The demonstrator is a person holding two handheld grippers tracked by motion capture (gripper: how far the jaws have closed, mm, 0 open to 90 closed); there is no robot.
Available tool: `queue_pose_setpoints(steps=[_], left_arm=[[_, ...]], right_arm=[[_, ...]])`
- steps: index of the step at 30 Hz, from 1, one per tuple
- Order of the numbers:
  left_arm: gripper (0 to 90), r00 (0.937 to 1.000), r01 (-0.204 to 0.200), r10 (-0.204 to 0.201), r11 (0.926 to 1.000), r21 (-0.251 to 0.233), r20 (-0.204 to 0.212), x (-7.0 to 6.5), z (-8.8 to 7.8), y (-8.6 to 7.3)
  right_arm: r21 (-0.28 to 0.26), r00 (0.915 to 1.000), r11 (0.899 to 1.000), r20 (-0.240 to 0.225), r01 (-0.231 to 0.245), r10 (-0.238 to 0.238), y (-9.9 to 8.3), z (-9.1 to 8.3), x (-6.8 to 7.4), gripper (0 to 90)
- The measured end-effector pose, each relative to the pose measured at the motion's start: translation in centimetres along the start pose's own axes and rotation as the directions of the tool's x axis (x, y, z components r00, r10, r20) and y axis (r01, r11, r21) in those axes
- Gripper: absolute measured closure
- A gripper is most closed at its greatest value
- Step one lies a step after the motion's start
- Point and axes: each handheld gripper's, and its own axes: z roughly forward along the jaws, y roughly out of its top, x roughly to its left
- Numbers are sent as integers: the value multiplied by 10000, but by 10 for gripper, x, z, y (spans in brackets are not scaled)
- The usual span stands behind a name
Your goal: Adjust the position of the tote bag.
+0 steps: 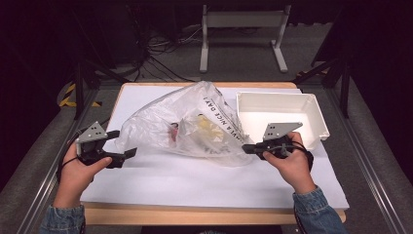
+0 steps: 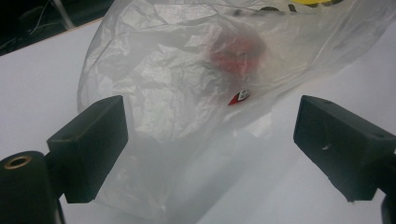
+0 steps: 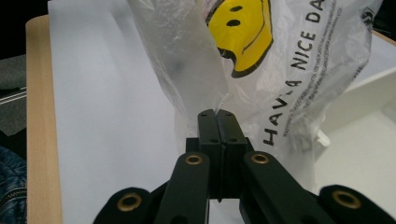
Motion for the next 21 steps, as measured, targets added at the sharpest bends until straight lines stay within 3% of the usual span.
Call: queue_pose_setpoints(steps=[7, 10, 15, 21], left_arm=[[110, 9995, -280, 284, 9993, 233, -158, -3, 13, 0], [117, 9991, -426, 426, 9983, 389, 6, -6, 23, 1], [124, 9972, -630, 655, 9957, 684, -353, -6, 39, 1], [101, 9937, -972, 992, 9945, 390, -517, -7, 46, 5]], right_arm=[[-1, 9998, 9998, 1, -192, 192, -7, 0, -7, 900], [1, 9997, 9997, 24, -229, 229, -8, -1, -7, 900], [-37, 9995, 9996, 94, -292, 292, -11, -6, -7, 900], [-56, 9992, 9993, 168, -375, 376, -15, -10, -6, 900]])
